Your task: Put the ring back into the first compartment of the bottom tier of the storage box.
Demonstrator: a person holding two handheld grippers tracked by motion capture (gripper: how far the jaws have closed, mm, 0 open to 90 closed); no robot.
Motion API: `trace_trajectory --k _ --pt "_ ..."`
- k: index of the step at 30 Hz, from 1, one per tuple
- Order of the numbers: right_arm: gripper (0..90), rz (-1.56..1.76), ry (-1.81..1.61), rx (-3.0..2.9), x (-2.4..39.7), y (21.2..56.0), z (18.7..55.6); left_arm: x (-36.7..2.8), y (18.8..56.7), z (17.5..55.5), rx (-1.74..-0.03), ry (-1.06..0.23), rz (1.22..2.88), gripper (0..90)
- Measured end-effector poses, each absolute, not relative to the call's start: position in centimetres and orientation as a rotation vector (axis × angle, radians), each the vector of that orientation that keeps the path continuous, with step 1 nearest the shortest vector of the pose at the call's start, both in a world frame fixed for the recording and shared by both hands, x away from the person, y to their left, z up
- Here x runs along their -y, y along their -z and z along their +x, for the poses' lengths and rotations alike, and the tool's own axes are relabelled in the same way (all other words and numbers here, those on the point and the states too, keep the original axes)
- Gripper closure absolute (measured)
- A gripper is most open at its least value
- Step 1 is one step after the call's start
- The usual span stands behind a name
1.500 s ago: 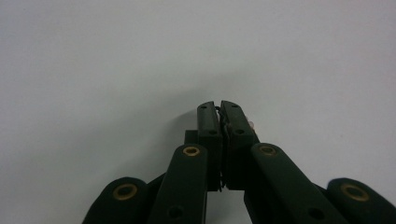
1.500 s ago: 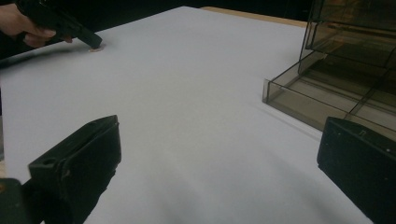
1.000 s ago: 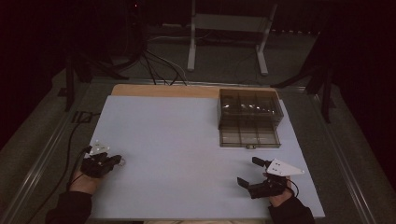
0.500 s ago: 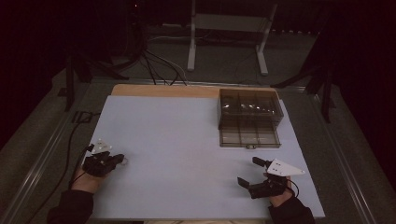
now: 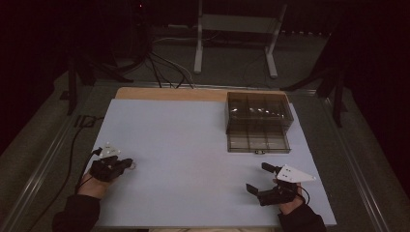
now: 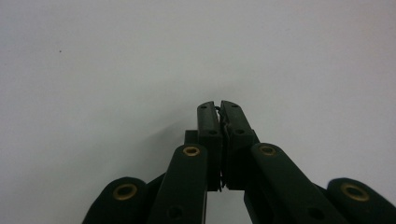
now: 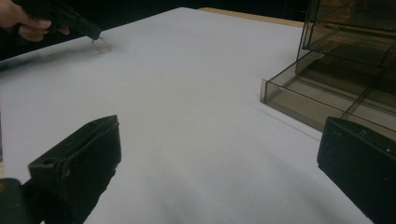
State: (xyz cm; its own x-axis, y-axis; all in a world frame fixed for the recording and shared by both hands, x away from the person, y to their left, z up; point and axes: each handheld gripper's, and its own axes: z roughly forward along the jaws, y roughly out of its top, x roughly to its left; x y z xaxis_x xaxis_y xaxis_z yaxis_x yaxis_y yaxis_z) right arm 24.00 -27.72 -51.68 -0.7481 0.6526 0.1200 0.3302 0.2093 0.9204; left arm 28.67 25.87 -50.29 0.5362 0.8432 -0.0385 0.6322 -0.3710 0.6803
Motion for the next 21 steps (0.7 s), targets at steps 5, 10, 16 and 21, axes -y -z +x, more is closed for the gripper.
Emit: trace_trajectory --k 5,10,16,21 --pt "0.0 0.924 -1.549 -2.195 27.7 51.7 24.0 -25.4 50.2 28.7 -1.172 -0.415 2.14 89.9" --pt "0.0 0.926 -1.55 -2.191 27.7 51.7 24.0 -24.9 50.1 28.9 -1.154 -0.409 2.147 89.9" --pt "0.0 0.926 -1.549 -2.192 27.7 51.7 24.0 -24.1 49.9 29.2 -1.129 -0.412 2.166 89.9" --pt "0.0 0.924 -1.548 -2.19 27.8 51.7 24.0 -23.4 49.7 29.4 -1.097 -0.412 2.169 89.8"
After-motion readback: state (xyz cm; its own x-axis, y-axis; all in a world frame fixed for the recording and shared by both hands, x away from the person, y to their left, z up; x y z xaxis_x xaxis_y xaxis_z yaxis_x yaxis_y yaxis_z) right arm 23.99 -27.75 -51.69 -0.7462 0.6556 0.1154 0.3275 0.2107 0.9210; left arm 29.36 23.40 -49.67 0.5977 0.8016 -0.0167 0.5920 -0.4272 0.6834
